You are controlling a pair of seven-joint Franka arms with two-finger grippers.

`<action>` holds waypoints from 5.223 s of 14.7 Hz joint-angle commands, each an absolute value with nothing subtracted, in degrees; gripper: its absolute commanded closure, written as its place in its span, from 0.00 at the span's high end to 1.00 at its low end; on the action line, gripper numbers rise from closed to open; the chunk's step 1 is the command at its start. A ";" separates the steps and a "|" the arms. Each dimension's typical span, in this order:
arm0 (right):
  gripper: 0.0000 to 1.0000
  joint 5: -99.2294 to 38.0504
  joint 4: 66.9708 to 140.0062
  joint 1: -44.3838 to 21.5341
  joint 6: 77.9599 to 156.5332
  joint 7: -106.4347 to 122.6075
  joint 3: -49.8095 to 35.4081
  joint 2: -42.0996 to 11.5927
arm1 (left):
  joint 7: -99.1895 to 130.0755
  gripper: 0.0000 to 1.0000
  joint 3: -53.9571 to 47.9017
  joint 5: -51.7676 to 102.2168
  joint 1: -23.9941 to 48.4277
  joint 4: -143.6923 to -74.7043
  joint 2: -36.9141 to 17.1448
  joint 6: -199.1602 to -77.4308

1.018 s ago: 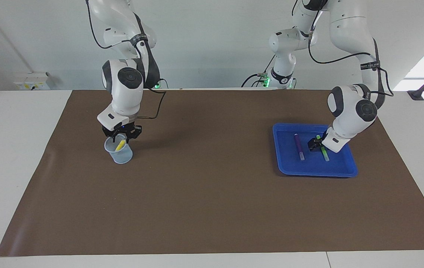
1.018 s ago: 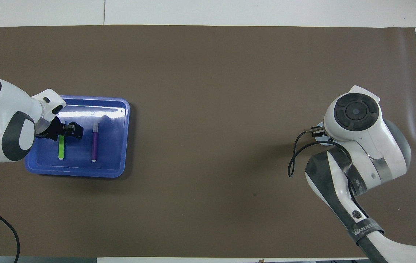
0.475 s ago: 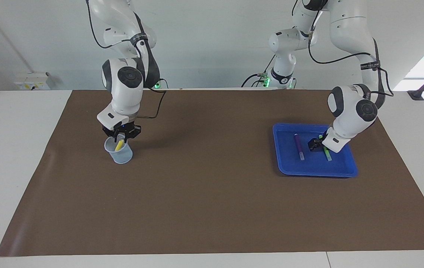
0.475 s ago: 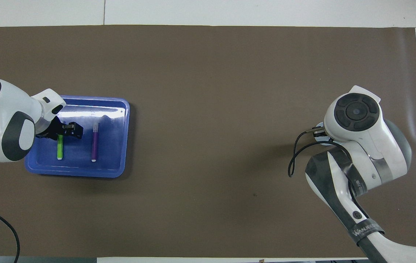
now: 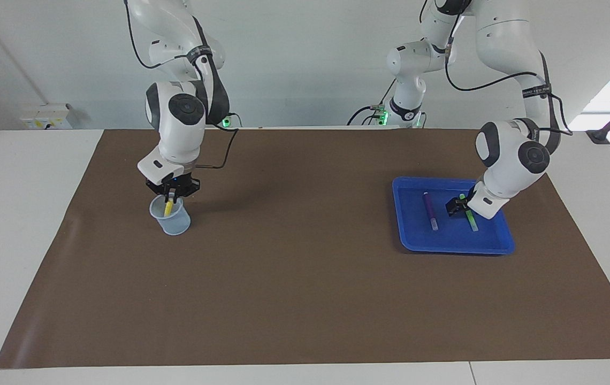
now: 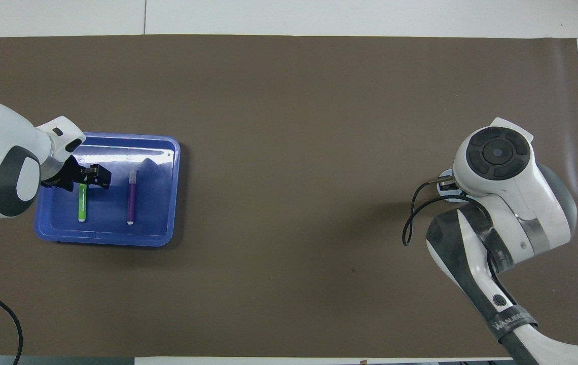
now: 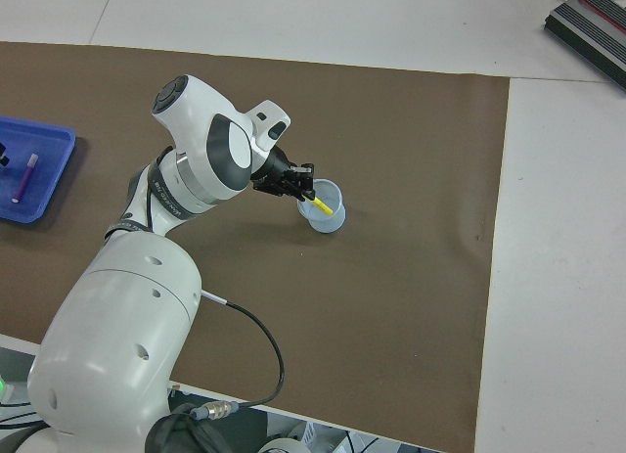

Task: Right arm passes pens to left for tray arrangement
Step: 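Grasp the yellow pen from the cup with the right gripper, then carry the yellow pen toward the left gripper while it approaches, then grasp the yellow pen with the left gripper and open the right gripper, then place the yellow pen in the tray while the right gripper withdraws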

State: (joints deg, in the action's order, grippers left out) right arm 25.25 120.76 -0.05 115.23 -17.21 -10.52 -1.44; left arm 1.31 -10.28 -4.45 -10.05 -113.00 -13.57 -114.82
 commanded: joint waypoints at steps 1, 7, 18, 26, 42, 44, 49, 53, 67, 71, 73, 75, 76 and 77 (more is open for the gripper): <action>0.00 25.05 118.48 0.44 110.32 -15.56 -10.72 1.66 | 0.88 0.91 -10.72 -5.36 -9.58 -105.23 -13.10 -104.18; 0.00 10.76 107.96 0.44 100.13 -15.47 -10.28 5.71 | 5.16 0.93 -10.90 4.46 -9.58 -97.21 -6.52 -87.11; 0.00 -35.75 103.10 0.26 111.51 -58.49 -13.60 4.75 | 49.27 0.98 -10.90 38.12 -9.49 -99.93 2.46 -88.40; 0.00 -46.67 100.48 0.18 128.66 -83.20 -27.76 0.19 | 79.33 0.98 -10.90 41.31 1.04 -109.32 11.15 -109.04; 0.00 -44.39 96.50 -0.79 133.24 -92.20 -36.39 -5.54 | 95.54 0.83 -13.62 40.52 6.33 -120.58 19.16 -125.51; 0.00 -43.86 96.50 -0.79 133.33 -92.20 -36.47 -5.71 | 95.28 0.65 -13.62 40.52 6.33 -120.67 19.16 -125.33; 0.00 -43.16 96.50 -0.79 133.16 -92.11 -36.47 -5.71 | 94.83 0.00 -13.54 40.43 5.63 -120.50 19.16 -124.80; 0.00 -42.63 96.59 -0.79 133.15 -92.11 -36.47 -5.71 | 94.75 0.00 -13.54 40.43 5.54 -120.50 19.16 -125.16; 1.00 -23.04 96.50 -0.44 119.38 -78.80 -28.23 -3.34 | 71.52 0.00 -13.62 40.43 -4.64 -120.67 17.15 -119.47; 1.00 -15.93 98.60 -0.44 111.54 -54.91 -22.69 -1.41 | 48.21 0.00 -13.54 37.82 -8.87 -121.73 13.55 -115.41; 1.00 -12.58 102.02 -0.44 111.36 -42.69 -19.53 0.17 | 39.25 0.00 -13.36 30.97 -9.23 -121.64 10.74 -113.65; 1.00 -10.38 105.45 -0.53 111.62 -32.75 -16.10 1.66 | 28.36 0.00 -13.36 26.31 -11.68 -121.20 6.96 -111.63; 1.00 -8.63 107.12 -0.53 112.06 -26.69 -13.73 2.37 | 22.91 0.00 -13.36 22.10 -12.21 -120.94 4.33 -111.71; 1.00 -7.31 107.75 -0.44 112.06 -22.54 -11.97 2.55 | 19.02 0.00 -13.45 18.15 -12.22 -120.76 2.22 -112.23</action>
